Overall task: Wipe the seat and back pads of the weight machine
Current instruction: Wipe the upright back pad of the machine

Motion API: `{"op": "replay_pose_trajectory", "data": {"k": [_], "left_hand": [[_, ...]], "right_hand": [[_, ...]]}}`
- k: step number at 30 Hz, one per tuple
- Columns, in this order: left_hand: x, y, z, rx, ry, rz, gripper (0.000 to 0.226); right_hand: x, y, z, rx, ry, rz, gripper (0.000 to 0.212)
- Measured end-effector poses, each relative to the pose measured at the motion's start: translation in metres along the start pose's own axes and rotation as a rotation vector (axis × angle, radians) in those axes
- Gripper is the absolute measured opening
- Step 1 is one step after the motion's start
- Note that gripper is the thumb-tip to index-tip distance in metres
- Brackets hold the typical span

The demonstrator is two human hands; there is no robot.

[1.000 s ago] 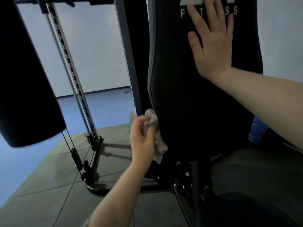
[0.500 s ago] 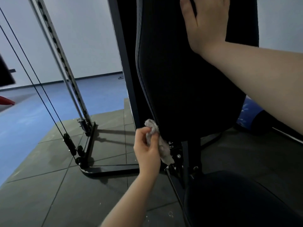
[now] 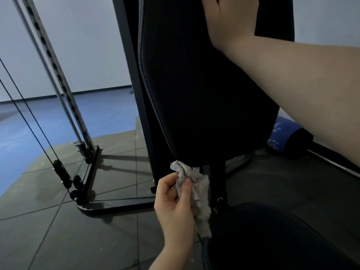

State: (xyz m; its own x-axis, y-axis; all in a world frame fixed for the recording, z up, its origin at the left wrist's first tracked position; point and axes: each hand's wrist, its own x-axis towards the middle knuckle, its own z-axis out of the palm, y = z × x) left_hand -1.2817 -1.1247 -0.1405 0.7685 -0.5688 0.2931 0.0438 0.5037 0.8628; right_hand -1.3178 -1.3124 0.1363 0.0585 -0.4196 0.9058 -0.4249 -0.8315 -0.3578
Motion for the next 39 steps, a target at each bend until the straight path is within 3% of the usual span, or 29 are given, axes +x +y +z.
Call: {"op": "replay_pose_trajectory", "data": {"k": [5,8,9,10,12,15,18,22,27,30,32,35,39], "left_hand": [[-0.008,0.031,0.017,0.084,-0.116,0.136,0.025],[0.005,0.045,0.033,0.243,-0.253,0.239,0.022],[0.010,0.049,0.037,0.258,-0.295,0.243,0.022],[0.017,0.052,0.041,0.282,-0.324,0.261,0.023],[0.028,0.060,0.048,0.393,-0.365,0.331,0.026],[0.035,0.067,0.059,0.537,-0.430,0.303,0.031],[0.029,0.076,0.066,0.588,-0.461,0.176,0.036],[0.004,0.096,0.070,0.637,-0.472,-0.127,0.038],[-0.032,0.156,0.076,0.728,-0.422,-0.347,0.032],[-0.049,0.203,0.086,0.747,-0.446,-0.378,0.036],[-0.061,0.233,0.094,0.710,-0.499,-0.425,0.038],[-0.076,0.271,0.105,0.655,-0.597,-0.492,0.039],[-0.095,0.310,0.108,0.658,-0.686,-0.533,0.041]], "right_hand": [[-0.001,0.005,-0.001,0.141,-0.025,0.069,0.039],[-0.013,0.002,-0.014,0.092,0.009,-0.147,0.023],[-0.017,0.007,-0.019,0.037,0.017,-0.275,0.030],[-0.022,0.015,-0.024,-0.025,-0.025,-0.389,0.042],[-0.040,0.032,-0.038,-0.037,-0.229,-0.413,0.053],[-0.061,0.046,-0.064,-0.046,-0.460,-0.351,0.053],[-0.082,0.047,-0.090,-0.093,-0.561,-0.319,0.050],[-0.154,0.037,-0.139,-0.036,-0.634,0.014,0.042],[-0.225,-0.022,-0.209,0.016,-0.731,0.792,0.043],[-0.221,-0.067,-0.238,0.281,-0.708,1.232,0.054],[-0.206,-0.091,-0.253,0.440,-0.681,1.339,0.055],[-0.176,-0.121,-0.282,0.593,-0.615,1.398,0.027],[-0.157,-0.151,-0.317,0.554,-0.546,1.385,0.012]]}}
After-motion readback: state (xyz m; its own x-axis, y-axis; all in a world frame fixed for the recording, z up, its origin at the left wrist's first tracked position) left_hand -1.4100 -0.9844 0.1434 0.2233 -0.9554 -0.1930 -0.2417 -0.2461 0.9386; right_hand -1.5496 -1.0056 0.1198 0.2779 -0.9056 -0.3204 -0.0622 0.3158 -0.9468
